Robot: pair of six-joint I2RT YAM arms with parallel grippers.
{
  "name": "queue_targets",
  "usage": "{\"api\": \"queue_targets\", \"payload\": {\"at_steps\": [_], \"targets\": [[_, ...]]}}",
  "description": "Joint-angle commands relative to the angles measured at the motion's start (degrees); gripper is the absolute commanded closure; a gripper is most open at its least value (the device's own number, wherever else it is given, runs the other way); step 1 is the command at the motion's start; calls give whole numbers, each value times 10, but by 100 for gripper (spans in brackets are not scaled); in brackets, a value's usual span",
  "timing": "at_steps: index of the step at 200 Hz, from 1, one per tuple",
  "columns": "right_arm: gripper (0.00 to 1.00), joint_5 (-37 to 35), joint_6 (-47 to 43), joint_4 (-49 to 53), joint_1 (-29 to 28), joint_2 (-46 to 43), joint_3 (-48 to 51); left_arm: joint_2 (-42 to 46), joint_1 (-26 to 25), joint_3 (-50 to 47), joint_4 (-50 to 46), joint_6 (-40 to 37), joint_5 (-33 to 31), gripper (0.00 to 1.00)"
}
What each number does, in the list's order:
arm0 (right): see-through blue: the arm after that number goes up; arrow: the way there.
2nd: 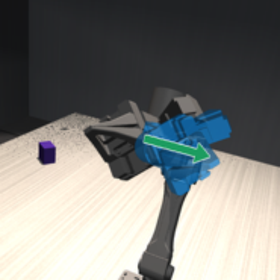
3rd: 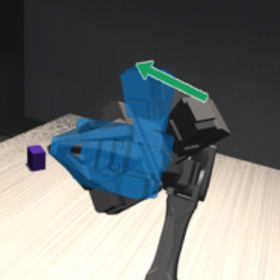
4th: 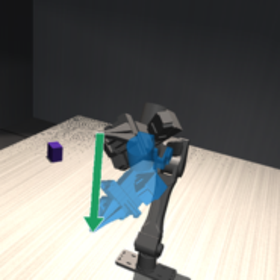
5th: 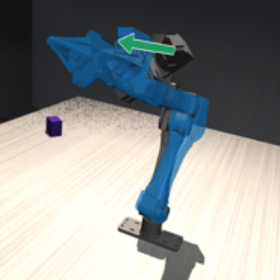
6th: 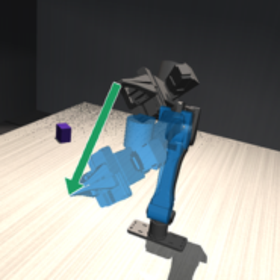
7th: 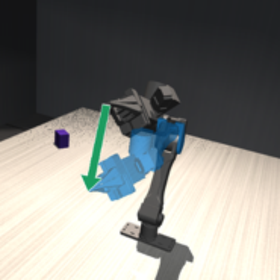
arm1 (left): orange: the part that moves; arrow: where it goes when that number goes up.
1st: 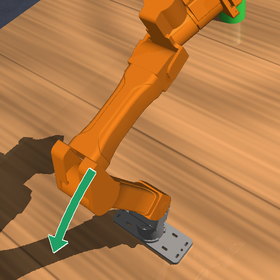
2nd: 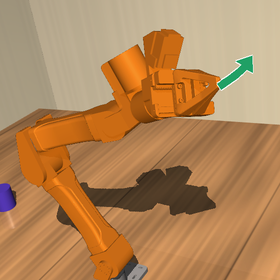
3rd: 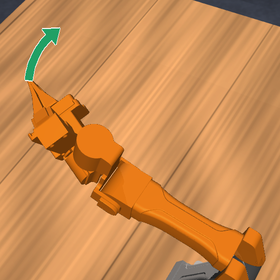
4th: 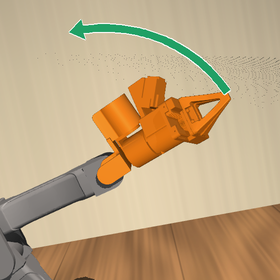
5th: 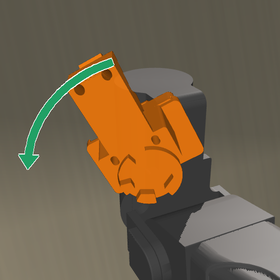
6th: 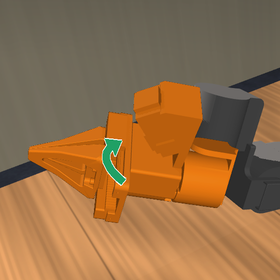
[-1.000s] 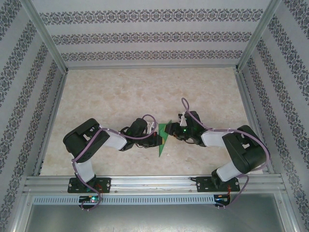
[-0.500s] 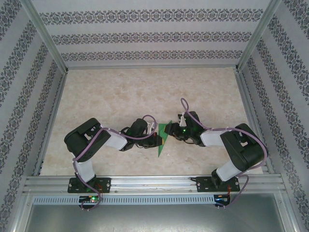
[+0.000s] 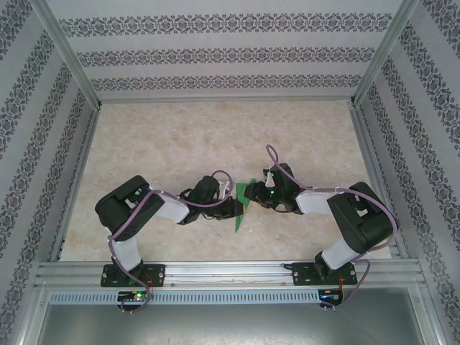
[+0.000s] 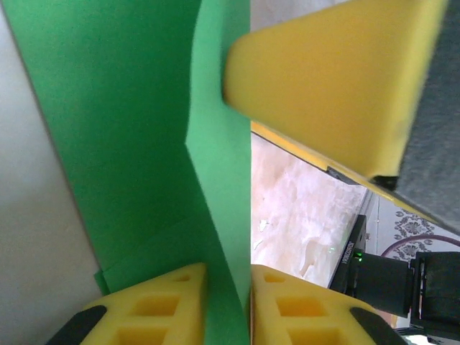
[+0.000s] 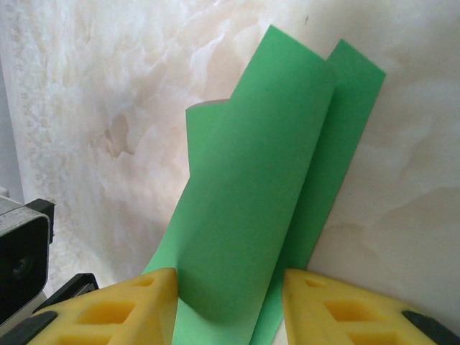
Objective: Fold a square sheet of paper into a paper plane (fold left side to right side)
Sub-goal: Fold the wing for the fifth time at the center of the table.
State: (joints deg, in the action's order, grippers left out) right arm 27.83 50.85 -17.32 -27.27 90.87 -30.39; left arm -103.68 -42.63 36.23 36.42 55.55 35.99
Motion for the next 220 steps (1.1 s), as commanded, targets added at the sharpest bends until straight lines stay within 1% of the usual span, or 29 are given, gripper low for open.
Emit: {"api": "queue_targets", "payload": {"at_steps": [1, 18, 51, 80, 132, 158, 220], "targets": [[57, -37, -23, 14, -18, 48, -1, 36, 6, -3, -21, -17, -4, 74], [57, -38, -24, 16, -18, 48, -2, 55, 9, -5, -46, -27, -11, 69], [57, -39, -24, 17, -18, 51, -3, 77, 23, -5, -83, -38, -22, 65], [57, -38, -24, 17, -18, 53, -4, 68, 30, 11, -110, -52, -20, 65], [57, -36, -24, 18, -18, 55, -6, 42, 36, 31, -110, -57, -13, 64], [57, -37, -24, 20, -18, 56, -6, 33, 38, 38, -107, -58, -9, 67], [57, -41, -34, 37, -20, 61, -13, 27, 48, 48, -134, -76, -20, 78]]}}
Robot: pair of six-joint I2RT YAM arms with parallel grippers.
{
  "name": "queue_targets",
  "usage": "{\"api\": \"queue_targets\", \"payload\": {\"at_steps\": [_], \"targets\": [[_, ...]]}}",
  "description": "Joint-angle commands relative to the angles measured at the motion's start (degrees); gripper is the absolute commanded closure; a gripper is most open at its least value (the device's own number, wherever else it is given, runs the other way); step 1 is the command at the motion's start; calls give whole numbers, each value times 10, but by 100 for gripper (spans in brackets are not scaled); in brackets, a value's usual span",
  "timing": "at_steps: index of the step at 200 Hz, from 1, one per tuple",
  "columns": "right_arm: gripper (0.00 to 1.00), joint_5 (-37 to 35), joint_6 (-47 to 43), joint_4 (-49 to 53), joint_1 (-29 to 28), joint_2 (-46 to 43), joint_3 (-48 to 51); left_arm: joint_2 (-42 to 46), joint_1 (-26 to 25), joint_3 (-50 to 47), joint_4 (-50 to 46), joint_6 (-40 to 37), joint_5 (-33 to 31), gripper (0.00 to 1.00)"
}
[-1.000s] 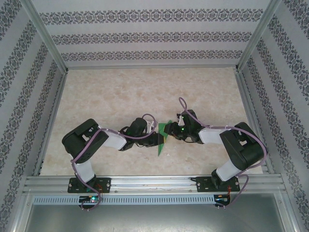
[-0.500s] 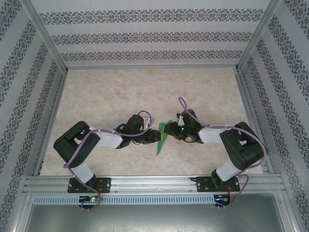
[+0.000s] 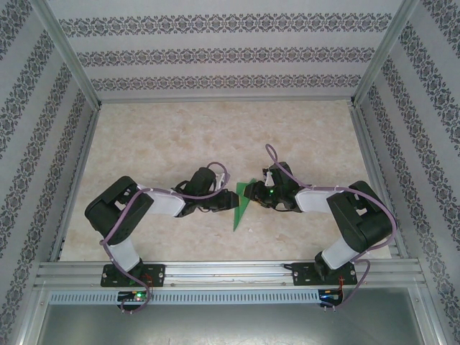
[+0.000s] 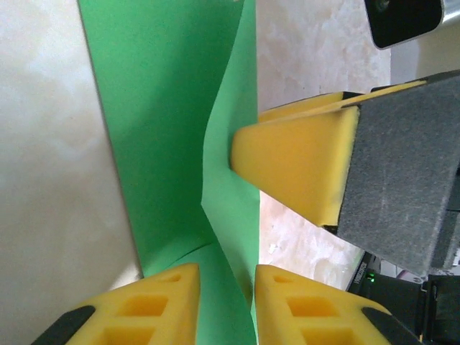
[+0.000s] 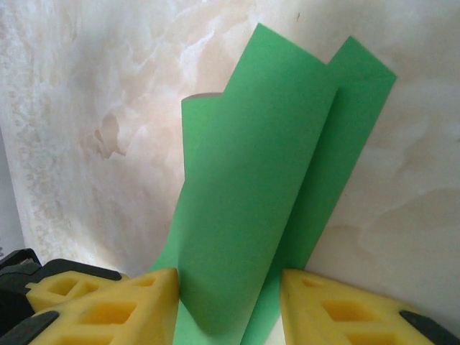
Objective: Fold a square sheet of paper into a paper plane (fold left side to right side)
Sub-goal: Fold the wing for the fifth time at the center of the table.
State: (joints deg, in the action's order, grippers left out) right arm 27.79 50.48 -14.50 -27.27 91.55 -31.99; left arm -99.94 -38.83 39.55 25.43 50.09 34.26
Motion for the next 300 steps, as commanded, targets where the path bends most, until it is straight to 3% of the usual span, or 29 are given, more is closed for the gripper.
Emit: {"api": "queue_targets", "payload": {"at_steps": [1, 84, 202, 300], "targets": [[57, -40, -30, 9, -20, 54, 3, -11, 10, 15, -24, -21, -3, 78], [58, -49, -42, 29, -27, 68, -8, -28, 18, 22, -23, -27, 3, 87], [58, -50, -51, 40, -32, 79, -19, -57, 27, 39, -40, -45, 6, 89], [58, -34, -35, 18, -26, 28, -1, -94, 25, 28, -28, -45, 2, 92]]}}
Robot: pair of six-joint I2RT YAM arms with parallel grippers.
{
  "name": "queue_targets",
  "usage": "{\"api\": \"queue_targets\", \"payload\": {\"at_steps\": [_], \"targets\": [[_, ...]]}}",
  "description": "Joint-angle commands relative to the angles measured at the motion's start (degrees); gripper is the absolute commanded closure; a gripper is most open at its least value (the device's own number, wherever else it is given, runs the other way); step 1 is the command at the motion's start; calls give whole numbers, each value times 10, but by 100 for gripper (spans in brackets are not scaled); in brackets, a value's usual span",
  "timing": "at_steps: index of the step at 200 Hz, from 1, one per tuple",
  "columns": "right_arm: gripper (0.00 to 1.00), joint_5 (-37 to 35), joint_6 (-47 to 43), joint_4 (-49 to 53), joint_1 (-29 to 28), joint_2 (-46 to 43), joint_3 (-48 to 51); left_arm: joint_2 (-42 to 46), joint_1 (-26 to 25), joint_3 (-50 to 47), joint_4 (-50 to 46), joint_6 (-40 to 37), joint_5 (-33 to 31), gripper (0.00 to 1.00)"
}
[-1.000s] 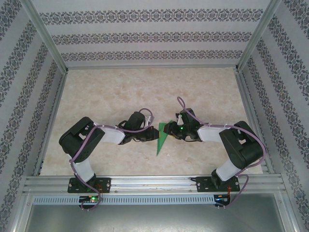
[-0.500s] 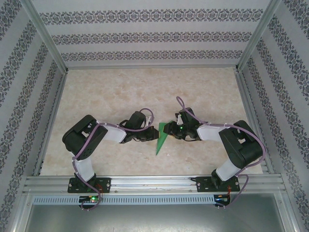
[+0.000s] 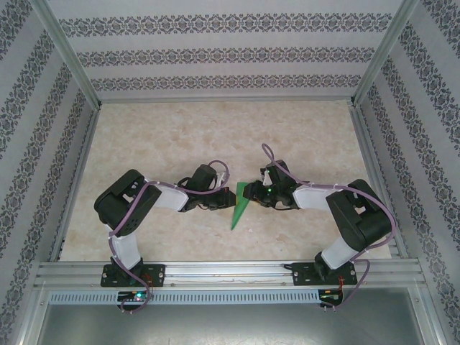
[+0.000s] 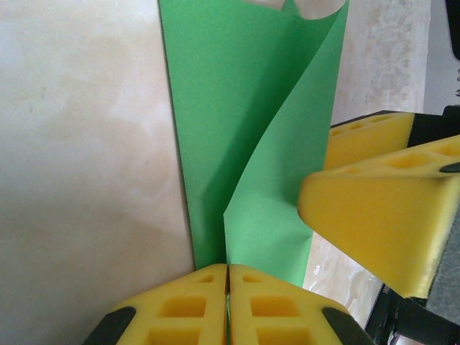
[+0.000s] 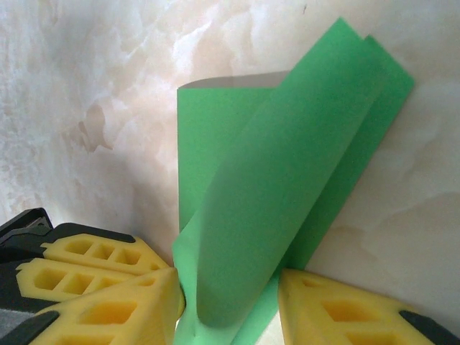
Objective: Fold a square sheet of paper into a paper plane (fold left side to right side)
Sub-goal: Fold the wing for the fifth time at the center of the table.
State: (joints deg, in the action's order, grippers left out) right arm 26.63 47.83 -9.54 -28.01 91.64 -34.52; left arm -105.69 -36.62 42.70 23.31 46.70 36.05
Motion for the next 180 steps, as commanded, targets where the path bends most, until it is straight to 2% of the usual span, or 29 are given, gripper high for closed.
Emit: {"api": "queue_targets", "payload": {"at_steps": [1, 180], "targets": [[57, -23, -9, -32, -18, 27, 25, -37, 3, -3, -7, -11, -16, 92], [62, -28, 1, -39, -5, -21, 51, -64, -10, 17, -67, -36, -51, 93]]}}
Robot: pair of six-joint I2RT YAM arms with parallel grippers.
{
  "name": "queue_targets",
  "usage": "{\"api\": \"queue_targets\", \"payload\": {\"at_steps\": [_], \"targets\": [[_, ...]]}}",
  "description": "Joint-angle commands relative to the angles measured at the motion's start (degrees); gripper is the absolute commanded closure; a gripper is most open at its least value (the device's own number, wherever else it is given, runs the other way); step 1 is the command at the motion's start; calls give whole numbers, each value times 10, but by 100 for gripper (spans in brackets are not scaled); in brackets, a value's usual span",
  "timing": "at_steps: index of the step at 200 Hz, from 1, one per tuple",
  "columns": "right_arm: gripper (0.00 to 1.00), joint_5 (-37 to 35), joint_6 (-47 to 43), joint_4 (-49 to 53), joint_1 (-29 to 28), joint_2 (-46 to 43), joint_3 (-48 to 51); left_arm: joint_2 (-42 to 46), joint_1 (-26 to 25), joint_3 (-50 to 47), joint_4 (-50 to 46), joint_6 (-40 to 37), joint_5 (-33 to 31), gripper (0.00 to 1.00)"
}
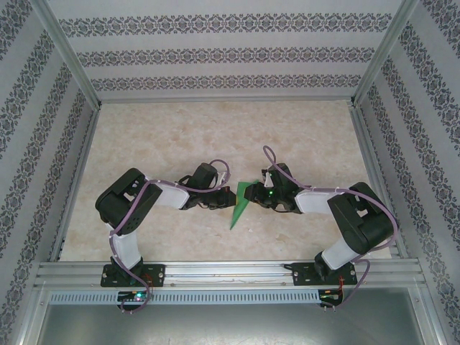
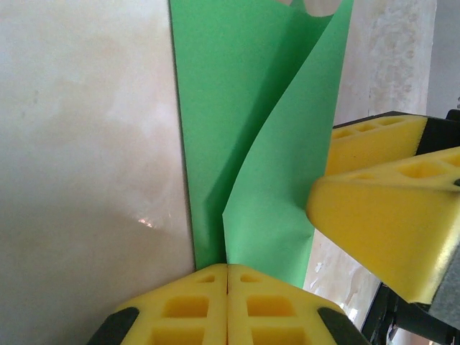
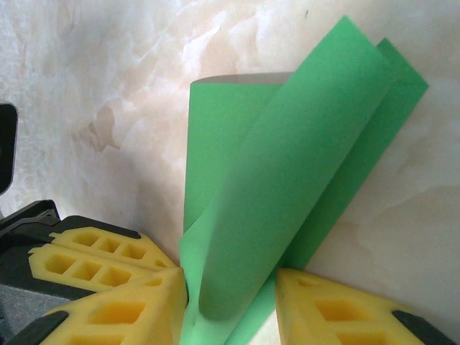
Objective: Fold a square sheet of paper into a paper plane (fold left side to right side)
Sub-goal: Fold the wing for the fifth time at the center of the table.
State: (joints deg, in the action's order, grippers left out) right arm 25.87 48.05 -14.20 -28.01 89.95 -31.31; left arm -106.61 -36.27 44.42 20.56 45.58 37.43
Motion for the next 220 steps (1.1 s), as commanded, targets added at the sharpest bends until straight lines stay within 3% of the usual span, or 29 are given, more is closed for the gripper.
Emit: {"api": "queue_targets", "payload": {"at_steps": [1, 66, 100, 220], "targets": [[62, -20, -1, 7, -5, -4, 19, -55, -13, 0, -39, -25, -65, 94], [59, -21, -7, 16, 2, -28, 29, -61, -14, 5, -42, -28, -65, 94], [60, -8, -10, 9, 2, 2, 18, -59, -17, 4, -21, -27, -57, 94], [63, 1, -44, 8, -4, 46, -23, 42, -20, -9, -2, -62, -48, 95]]}}
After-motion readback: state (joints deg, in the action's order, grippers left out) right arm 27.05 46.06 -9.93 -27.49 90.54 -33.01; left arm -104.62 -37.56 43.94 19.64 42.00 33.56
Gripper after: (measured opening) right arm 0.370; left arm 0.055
